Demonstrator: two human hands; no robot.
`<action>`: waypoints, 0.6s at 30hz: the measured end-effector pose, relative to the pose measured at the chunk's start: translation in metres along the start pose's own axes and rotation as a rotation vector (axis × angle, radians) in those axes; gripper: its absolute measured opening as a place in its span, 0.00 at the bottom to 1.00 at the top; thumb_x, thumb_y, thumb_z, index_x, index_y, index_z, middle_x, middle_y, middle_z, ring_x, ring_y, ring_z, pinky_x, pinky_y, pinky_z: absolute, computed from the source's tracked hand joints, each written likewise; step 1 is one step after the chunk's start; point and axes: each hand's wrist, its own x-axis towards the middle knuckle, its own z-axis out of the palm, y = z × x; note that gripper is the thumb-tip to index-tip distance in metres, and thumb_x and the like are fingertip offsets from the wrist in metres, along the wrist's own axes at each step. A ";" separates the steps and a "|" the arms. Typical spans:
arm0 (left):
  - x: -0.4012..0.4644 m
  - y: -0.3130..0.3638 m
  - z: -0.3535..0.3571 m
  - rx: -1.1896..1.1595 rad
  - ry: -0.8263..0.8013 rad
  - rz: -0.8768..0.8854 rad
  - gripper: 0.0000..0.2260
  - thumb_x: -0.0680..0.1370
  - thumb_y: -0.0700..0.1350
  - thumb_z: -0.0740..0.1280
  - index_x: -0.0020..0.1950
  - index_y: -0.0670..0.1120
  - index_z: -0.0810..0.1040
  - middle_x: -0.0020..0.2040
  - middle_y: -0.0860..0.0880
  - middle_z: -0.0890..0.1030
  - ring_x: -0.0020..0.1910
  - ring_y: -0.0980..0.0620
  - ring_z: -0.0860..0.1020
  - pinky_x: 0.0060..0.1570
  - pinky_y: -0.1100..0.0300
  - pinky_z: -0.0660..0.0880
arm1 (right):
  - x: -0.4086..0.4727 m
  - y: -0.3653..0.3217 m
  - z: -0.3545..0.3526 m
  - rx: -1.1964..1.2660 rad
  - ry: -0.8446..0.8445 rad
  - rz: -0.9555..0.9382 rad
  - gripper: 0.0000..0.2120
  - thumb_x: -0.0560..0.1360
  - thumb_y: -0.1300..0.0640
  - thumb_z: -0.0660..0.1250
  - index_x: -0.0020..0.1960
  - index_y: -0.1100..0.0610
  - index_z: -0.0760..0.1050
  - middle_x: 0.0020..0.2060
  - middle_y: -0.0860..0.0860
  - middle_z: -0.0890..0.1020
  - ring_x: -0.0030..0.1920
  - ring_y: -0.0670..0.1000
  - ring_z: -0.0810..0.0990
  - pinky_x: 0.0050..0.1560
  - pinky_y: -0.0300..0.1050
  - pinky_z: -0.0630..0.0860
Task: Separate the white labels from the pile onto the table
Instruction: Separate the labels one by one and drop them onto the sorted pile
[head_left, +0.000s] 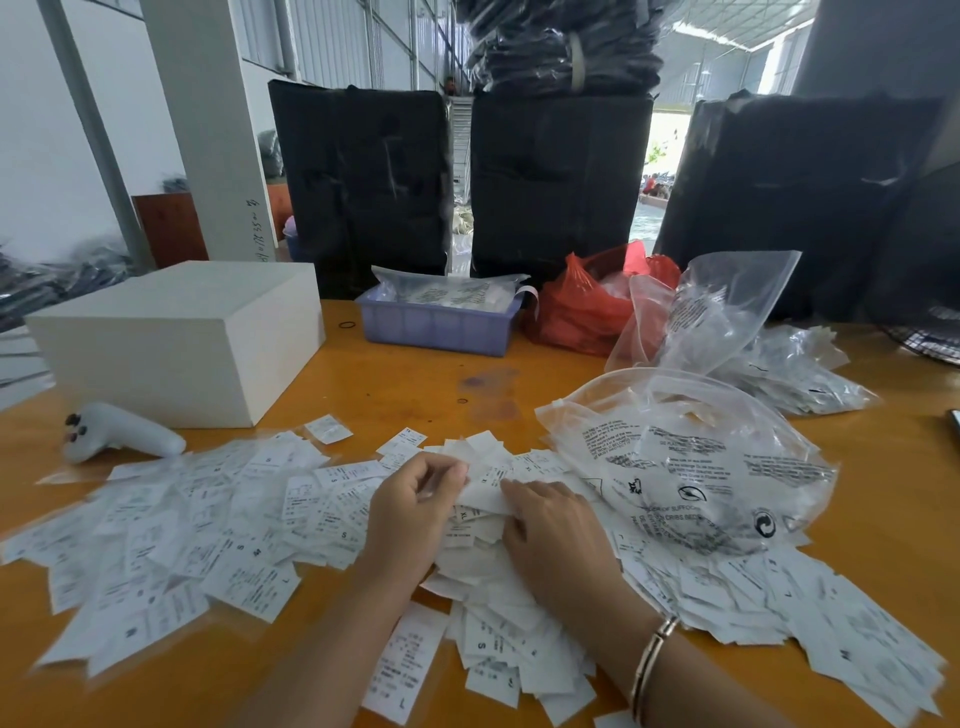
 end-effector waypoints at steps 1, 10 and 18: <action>0.000 -0.001 0.000 0.007 0.001 0.007 0.05 0.76 0.47 0.69 0.41 0.55 0.80 0.40 0.59 0.83 0.44 0.62 0.80 0.44 0.65 0.75 | 0.000 0.000 -0.001 0.017 0.016 -0.009 0.18 0.77 0.56 0.56 0.66 0.51 0.72 0.57 0.47 0.79 0.57 0.50 0.74 0.57 0.43 0.68; -0.002 0.001 0.000 0.010 -0.025 0.039 0.06 0.76 0.45 0.70 0.44 0.57 0.79 0.42 0.60 0.82 0.45 0.67 0.78 0.41 0.72 0.73 | -0.001 0.000 -0.009 0.306 0.141 0.124 0.07 0.79 0.54 0.59 0.51 0.51 0.77 0.43 0.44 0.81 0.45 0.47 0.77 0.48 0.46 0.73; -0.002 0.004 0.001 -0.067 -0.068 0.009 0.07 0.75 0.44 0.71 0.47 0.57 0.80 0.41 0.66 0.81 0.45 0.72 0.77 0.40 0.79 0.71 | 0.001 0.004 -0.015 0.916 0.243 0.347 0.07 0.80 0.59 0.60 0.48 0.49 0.74 0.34 0.50 0.79 0.24 0.47 0.75 0.24 0.40 0.71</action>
